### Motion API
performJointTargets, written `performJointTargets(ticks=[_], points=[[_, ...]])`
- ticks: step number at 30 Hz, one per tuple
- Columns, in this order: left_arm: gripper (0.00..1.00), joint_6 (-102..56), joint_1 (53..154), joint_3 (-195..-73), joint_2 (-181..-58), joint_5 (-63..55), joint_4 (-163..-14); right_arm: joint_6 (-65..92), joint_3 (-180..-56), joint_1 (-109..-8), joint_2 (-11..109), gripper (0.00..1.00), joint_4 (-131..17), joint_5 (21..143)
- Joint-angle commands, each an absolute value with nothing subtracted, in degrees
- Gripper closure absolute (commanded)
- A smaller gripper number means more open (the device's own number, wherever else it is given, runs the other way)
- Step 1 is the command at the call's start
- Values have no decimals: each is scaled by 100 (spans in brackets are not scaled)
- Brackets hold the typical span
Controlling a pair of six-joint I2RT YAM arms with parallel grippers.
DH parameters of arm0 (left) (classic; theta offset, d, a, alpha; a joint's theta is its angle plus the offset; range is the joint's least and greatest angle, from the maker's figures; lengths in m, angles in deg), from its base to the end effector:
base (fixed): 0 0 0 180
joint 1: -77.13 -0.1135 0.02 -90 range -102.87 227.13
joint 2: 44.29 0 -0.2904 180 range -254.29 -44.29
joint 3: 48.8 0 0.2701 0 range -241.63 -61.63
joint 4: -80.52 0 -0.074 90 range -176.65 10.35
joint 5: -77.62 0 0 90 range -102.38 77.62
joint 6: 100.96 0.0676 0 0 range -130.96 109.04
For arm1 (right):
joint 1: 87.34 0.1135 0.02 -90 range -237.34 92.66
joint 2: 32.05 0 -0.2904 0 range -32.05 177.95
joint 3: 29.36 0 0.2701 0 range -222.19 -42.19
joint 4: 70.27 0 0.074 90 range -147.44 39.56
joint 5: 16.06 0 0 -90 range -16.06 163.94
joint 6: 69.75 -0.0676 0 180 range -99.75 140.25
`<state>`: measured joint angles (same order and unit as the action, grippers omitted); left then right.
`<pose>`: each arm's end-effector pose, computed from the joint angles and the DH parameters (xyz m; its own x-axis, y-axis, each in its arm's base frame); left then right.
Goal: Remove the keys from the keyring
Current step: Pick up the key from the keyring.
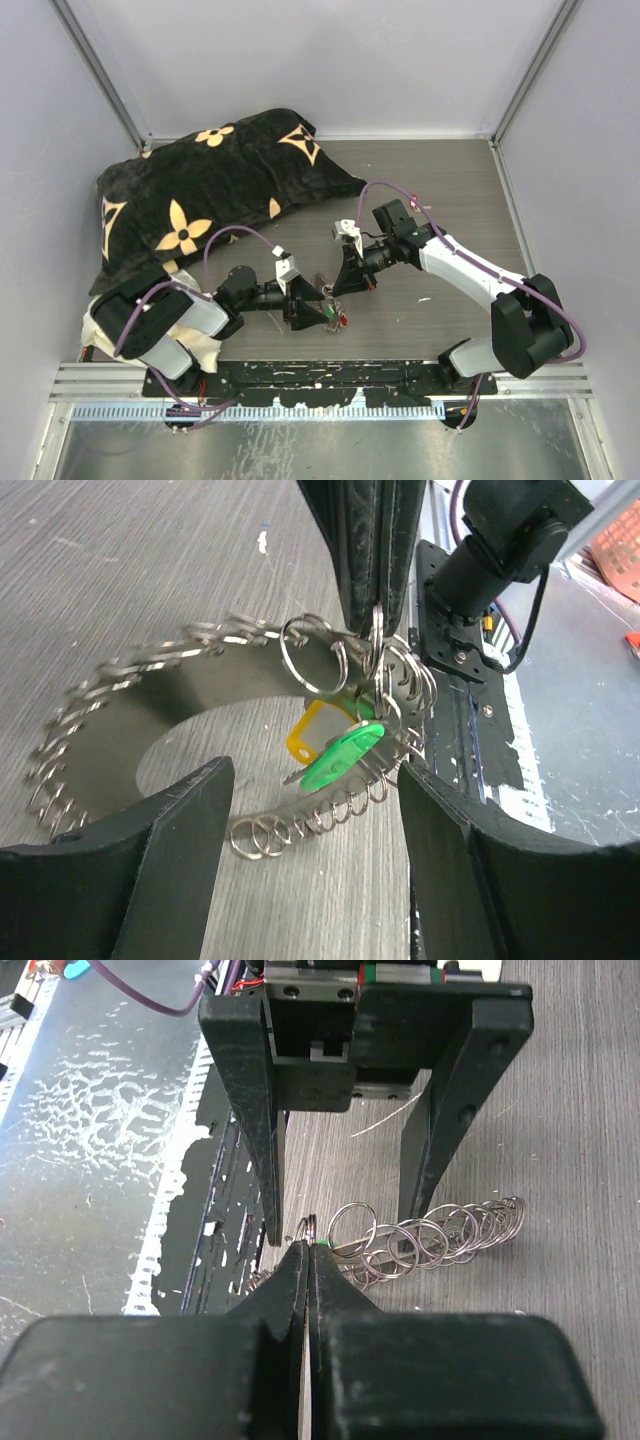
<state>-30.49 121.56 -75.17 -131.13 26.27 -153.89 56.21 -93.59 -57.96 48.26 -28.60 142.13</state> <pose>0.1584 -0.2144 0.1551 -0.4021 0.0286 -0.9152 0.9080 0.1406 -0.3946 0.2163 0.1938 0.2411 -0.2360 -0.3832 -0.8930 -0.9297 -0.1783 0.3222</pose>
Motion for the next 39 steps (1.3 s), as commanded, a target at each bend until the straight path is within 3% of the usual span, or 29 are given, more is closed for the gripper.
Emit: performJointTargets(ticks=[1,9,30,39], points=[[33,-2629,12104,-7939,-13665,3518,-16856,5866,-9652,-5812,4811,99,-2771,14379],[33,-2042,12110,-8049,-13973,3756,-16851,5982,-9699,-5816,4826,99,-2664,14419],[72,-2523,12108,-8016,-14060,3763,-16835,6149,-9735,-5816,4802,99,-2514,14364],[72,-2573,12113,-7926,-13812,3481,-16481,6167,-9731,-5816,4808,99,-2502,14347]])
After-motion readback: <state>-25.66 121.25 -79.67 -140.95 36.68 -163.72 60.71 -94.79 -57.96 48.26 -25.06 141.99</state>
